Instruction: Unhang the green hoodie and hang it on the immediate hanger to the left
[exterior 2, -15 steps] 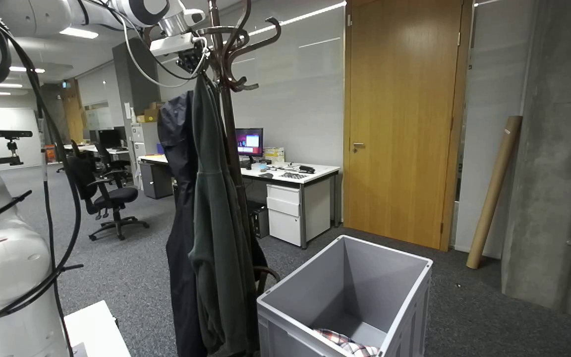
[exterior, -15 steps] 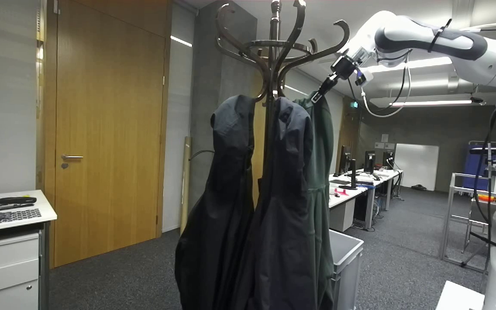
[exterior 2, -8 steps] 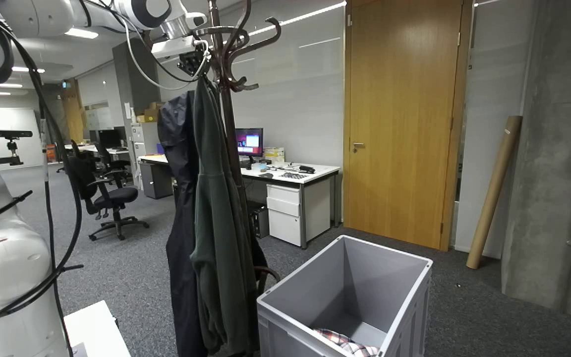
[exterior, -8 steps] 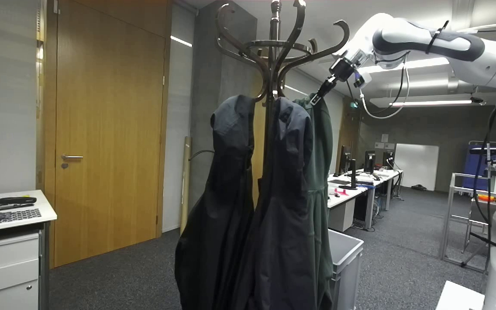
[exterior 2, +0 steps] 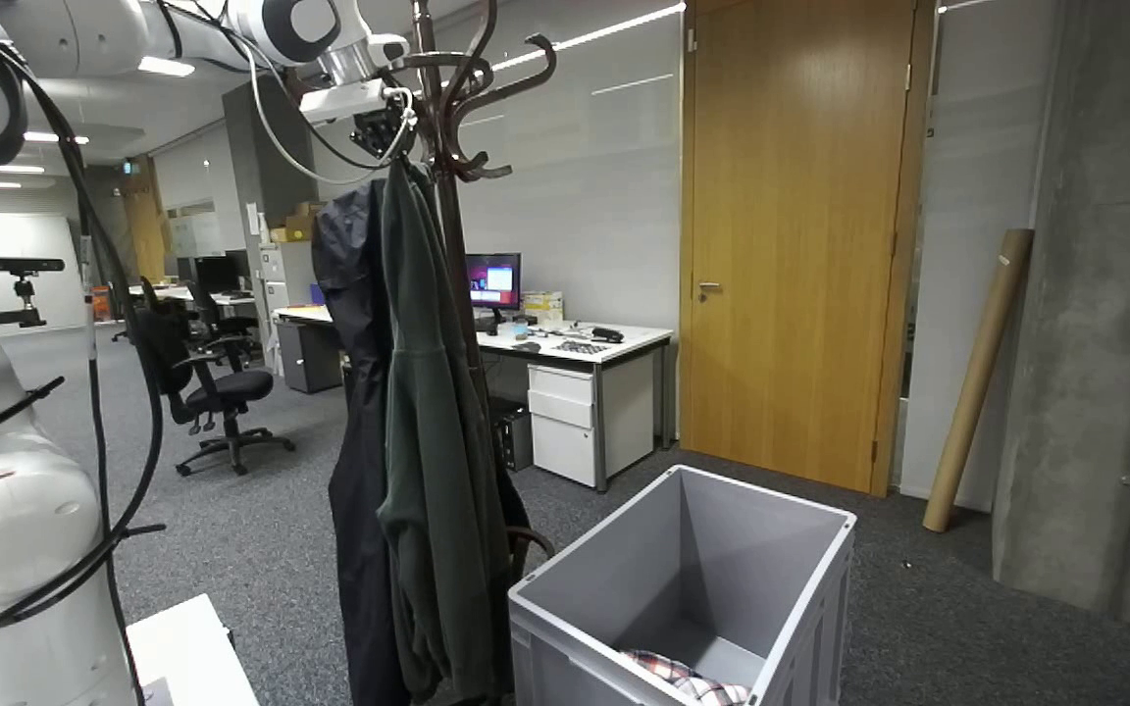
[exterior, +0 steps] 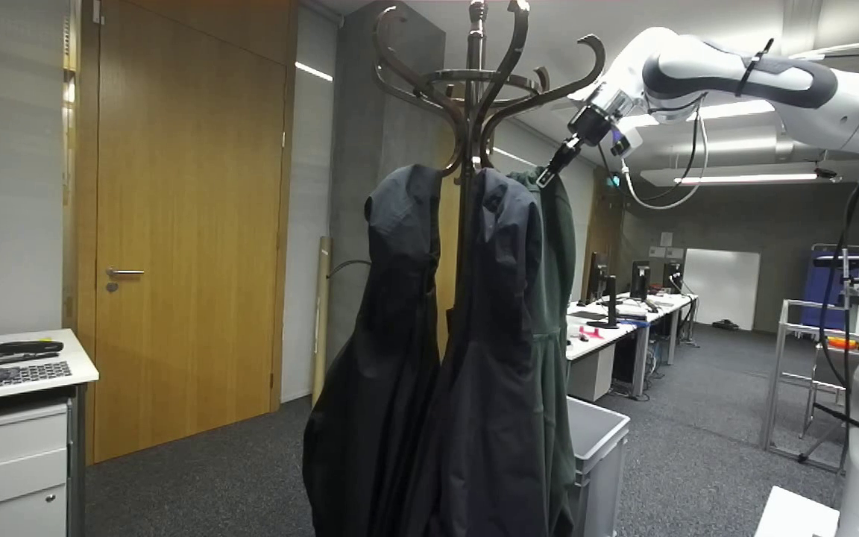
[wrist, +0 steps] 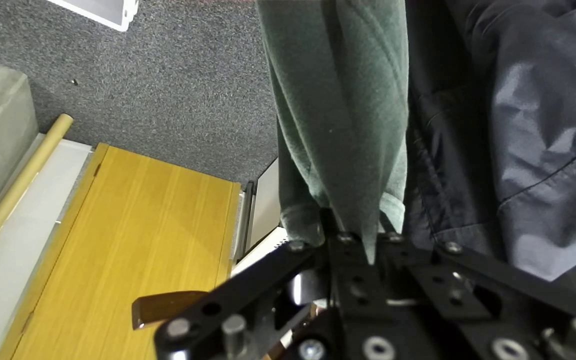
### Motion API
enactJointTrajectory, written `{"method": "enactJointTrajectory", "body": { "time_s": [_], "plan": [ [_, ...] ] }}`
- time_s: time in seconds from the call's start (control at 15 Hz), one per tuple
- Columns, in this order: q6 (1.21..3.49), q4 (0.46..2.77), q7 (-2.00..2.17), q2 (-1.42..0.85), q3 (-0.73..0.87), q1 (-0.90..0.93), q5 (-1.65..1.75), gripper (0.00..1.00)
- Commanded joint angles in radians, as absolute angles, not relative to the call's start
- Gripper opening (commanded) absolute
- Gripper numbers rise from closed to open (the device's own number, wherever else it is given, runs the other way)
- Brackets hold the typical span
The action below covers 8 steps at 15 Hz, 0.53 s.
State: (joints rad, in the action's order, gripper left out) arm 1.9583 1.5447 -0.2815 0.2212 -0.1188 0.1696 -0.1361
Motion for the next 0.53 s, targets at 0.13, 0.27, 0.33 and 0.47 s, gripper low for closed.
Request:
{"method": "enactJointTrajectory", "body": {
  "time_s": [0.13,0.27,0.33,0.47],
  "plan": [
    [1.966,1.552,-0.28,0.229,-0.121,0.171,-0.138,0.52],
    [1.965,1.549,-0.278,0.227,-0.121,0.17,-0.136,0.67],
    [1.965,1.548,-0.277,0.226,-0.12,0.17,-0.136,0.76],
    [1.966,1.543,-0.275,0.228,-0.12,0.168,-0.135,0.89]
  ]
}}
